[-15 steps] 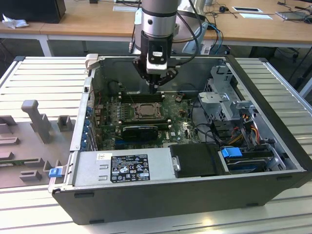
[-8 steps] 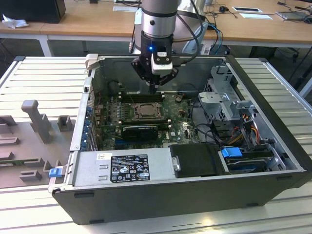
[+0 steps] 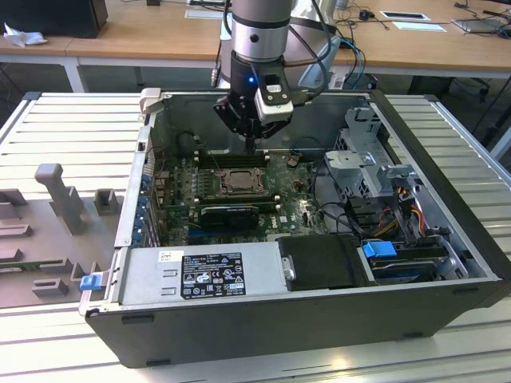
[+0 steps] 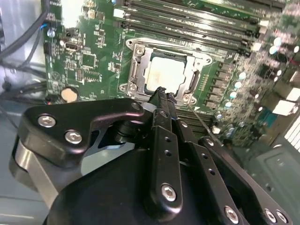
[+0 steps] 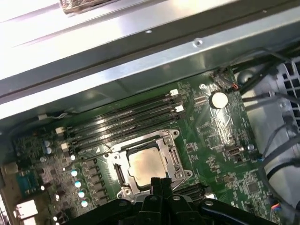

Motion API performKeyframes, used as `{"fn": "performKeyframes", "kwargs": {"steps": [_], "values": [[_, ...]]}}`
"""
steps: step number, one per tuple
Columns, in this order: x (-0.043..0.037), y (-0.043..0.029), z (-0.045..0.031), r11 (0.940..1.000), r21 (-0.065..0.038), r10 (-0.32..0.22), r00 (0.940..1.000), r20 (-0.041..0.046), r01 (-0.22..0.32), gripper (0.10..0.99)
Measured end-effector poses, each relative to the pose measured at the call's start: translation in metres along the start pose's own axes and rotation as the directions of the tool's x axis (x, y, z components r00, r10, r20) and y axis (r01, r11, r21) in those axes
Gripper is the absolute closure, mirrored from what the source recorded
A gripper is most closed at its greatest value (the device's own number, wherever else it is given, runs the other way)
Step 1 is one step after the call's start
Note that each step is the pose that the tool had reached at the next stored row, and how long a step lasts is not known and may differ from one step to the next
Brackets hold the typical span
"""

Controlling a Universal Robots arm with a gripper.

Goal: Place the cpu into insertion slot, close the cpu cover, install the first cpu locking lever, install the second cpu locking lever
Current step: 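Install the first cpu locking lever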

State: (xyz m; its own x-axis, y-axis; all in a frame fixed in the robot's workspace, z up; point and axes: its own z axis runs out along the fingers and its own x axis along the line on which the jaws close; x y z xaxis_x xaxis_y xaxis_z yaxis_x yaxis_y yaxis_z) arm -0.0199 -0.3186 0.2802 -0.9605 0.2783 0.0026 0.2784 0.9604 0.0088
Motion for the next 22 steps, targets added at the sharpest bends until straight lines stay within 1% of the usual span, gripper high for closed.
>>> {"fn": "performKeyframes", "kwargs": {"steps": [3,6,9,11,12,14,15,16,18,20,21,22], "values": [[0.0000,0.0000,0.0001,0.9993,0.000,-0.037,0.9993,0.0017,0.037,0.980],[0.0000,0.0000,0.0002,0.9972,-0.001,-0.075,0.9972,0.0027,0.075,0.980],[0.0000,0.0000,0.0005,0.9920,-0.001,-0.126,0.9920,0.0034,0.126,0.980],[0.0000,0.0000,0.0006,0.9867,-0.001,-0.162,0.9867,0.0038,0.162,0.980],[0.0000,0.0000,0.0006,0.9816,-0.001,-0.191,0.9816,0.0050,0.191,0.980],[0.0008,-0.0003,0.0012,0.9789,-0.003,-0.204,0.9789,0.0063,0.204,0.980],[0.0022,-0.0007,0.0017,0.9778,-0.006,-0.210,0.9778,0.0060,0.210,0.980],[0.0045,-0.0013,0.0026,0.9756,-0.013,-0.219,0.9757,0.0054,0.219,0.980],[0.0050,-0.0015,0.0034,0.9710,-0.017,-0.238,0.9712,0.0050,0.238,0.980],[0.0051,-0.0015,0.0036,0.9616,-0.017,-0.274,0.9618,0.0046,0.274,0.980],[0.0052,-0.0016,0.0040,0.9539,-0.017,-0.300,0.9540,0.0045,0.300,0.980],[0.0062,-0.0019,0.0042,0.9522,-0.018,-0.305,0.9524,0.0044,0.305,0.980]]}}
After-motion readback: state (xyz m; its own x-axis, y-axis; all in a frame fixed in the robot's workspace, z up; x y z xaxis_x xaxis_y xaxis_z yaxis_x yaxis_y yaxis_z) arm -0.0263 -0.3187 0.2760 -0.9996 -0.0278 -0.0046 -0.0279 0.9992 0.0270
